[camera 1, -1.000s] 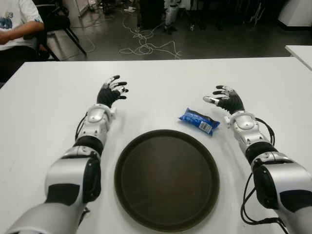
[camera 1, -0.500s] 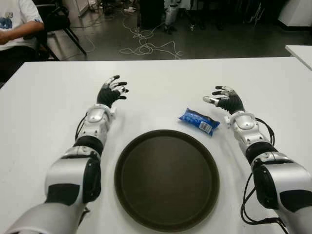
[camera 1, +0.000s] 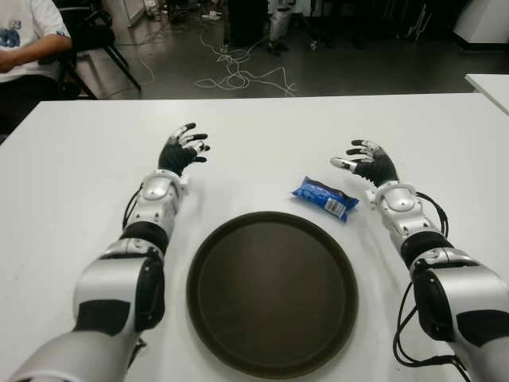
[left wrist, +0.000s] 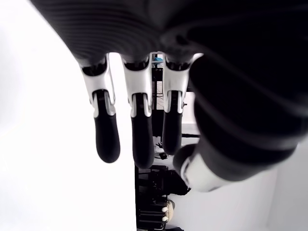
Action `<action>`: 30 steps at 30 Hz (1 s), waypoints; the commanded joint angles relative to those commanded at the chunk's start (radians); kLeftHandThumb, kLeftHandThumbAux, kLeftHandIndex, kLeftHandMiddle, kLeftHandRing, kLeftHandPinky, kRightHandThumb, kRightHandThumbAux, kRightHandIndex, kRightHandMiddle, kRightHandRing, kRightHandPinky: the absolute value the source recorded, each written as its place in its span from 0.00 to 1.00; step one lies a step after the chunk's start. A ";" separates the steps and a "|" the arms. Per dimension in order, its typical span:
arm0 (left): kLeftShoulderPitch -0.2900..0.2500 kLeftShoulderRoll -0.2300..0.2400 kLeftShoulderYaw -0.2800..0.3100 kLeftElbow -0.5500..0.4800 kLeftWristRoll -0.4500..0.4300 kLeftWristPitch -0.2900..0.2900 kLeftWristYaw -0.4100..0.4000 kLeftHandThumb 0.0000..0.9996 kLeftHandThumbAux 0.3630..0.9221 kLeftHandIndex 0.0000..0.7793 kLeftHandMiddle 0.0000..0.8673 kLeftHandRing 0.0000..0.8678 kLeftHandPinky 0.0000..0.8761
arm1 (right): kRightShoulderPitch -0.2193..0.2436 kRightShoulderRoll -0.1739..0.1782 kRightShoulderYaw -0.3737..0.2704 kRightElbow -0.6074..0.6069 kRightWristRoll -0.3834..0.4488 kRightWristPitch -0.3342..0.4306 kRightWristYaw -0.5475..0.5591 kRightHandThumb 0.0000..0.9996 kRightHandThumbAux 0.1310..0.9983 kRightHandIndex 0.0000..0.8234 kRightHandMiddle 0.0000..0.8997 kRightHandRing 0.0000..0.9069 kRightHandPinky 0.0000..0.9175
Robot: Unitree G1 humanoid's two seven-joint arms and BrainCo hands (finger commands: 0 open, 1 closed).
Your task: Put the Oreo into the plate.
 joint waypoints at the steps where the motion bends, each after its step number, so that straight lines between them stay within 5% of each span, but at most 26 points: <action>1: 0.000 0.000 0.000 0.000 0.001 -0.001 0.000 0.25 0.78 0.20 0.34 0.40 0.50 | 0.000 0.000 0.000 0.000 0.000 -0.002 0.000 0.00 0.70 0.27 0.33 0.36 0.41; 18: 0.002 0.000 -0.003 -0.002 0.002 -0.002 0.001 0.23 0.83 0.20 0.34 0.40 0.49 | 0.007 -0.003 0.013 -0.010 -0.021 -0.052 -0.049 0.00 0.70 0.27 0.33 0.37 0.39; 24: 0.003 0.002 -0.001 -0.003 0.000 -0.001 0.000 0.25 0.80 0.20 0.34 0.40 0.49 | 0.049 0.000 0.119 -0.089 -0.160 -0.249 -0.247 0.00 0.70 0.29 0.33 0.36 0.38; 30: 0.005 0.005 -0.003 -0.003 0.003 -0.002 -0.004 0.24 0.78 0.21 0.35 0.41 0.50 | 0.067 -0.058 0.268 -0.098 -0.373 -0.388 -0.504 0.00 0.75 0.27 0.29 0.33 0.35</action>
